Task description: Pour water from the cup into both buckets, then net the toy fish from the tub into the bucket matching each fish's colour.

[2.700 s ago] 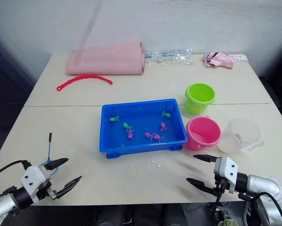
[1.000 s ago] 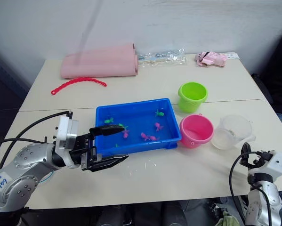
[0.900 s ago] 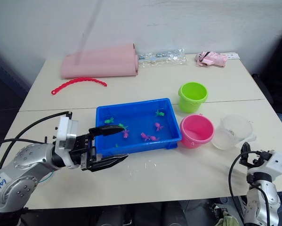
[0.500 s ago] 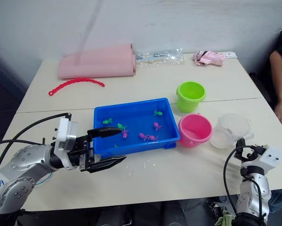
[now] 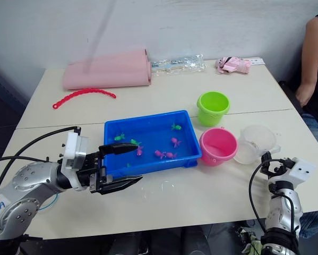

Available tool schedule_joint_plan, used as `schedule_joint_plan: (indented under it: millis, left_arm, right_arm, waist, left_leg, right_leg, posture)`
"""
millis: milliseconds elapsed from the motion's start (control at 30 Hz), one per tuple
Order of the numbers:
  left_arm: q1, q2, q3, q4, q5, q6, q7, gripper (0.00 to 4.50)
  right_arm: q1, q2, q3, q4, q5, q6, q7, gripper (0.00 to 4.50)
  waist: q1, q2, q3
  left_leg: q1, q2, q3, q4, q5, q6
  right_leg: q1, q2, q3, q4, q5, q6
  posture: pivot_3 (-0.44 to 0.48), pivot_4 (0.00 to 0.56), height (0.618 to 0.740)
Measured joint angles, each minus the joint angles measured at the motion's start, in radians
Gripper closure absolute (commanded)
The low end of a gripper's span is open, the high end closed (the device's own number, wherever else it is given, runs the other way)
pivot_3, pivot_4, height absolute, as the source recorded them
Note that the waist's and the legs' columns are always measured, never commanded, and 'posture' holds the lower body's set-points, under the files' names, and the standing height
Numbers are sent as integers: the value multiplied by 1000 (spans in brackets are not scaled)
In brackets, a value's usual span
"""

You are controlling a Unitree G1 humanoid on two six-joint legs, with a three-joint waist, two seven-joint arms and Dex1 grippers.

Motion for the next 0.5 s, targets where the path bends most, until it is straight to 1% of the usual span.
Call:
schedule_joint_plan:
  millis: [67, 200, 233, 267, 300, 333, 500]
  left_arm:
    - [-1, -2, -1, 1, 2, -1, -1, 0]
    - [-4, -7, -5, 2, 10, -4, -2, 0]
    - [-3, -8, -5, 3, 13, -4, -2, 0]
    - [-3, -9, -6, 3, 16, -5, -3, 0]
    - [-3, -9, -7, 3, 17, -6, -3, 0]
    - [-1, -13, -8, 3, 22, -10, -4, 0]
    - [12, -31, -12, 5, 38, -19, -7, 0]
  right_arm:
    - [-9, -10, 0, 12, 0, -11, 18, 1256]
    - [-18, -19, 0, 20, 5, -29, 49, 3190]
    - [-17, -19, 0, 20, 7, -32, 52, 3465]
    - [-17, -20, 0, 20, 8, -33, 56, 4052]
    - [-16, -20, 0, 20, 8, -33, 60, 4377]
    - [-7, -21, 0, 13, 11, -33, 63, 4446]
    - [30, -22, -1, -36, 26, -25, 59, 4446]
  waist:
    - [0, 0, 0]
    - [1, 0, 0]
    - [1, 0, 0]
    - [2, 0, 0]
    - [3, 0, 0]
    - [3, 0, 0]
    - [2, 0, 0]
  left_leg:
    - [0, 0, 0, 0, 0, 0]
    - [0, 0, 0, 0, 0, 0]
    - [0, 0, 0, 0, 0, 0]
    - [0, 0, 0, 0, 0, 0]
    - [0, 0, 0, 0, 0, 0]
    - [0, 0, 0, 0, 0, 0]
    - [0, 0, 0, 0, 0, 0]
  right_leg:
    - [0, 0, 0, 0, 0, 0]
    - [0, 0, 0, 0, 0, 0]
    - [0, 0, 0, 0, 0, 0]
    - [0, 0, 0, 0, 0, 0]
    - [0, 0, 0, 0, 0, 0]
    - [0, 0, 0, 0, 0, 0]
    - [0, 0, 0, 0, 0, 0]
  posture:
    - [0, 150, 740]
    - [0, 150, 740]
    - [0, 150, 740]
    - [0, 150, 740]
    - [0, 150, 740]
    - [0, 150, 740]
    - [0, 150, 740]
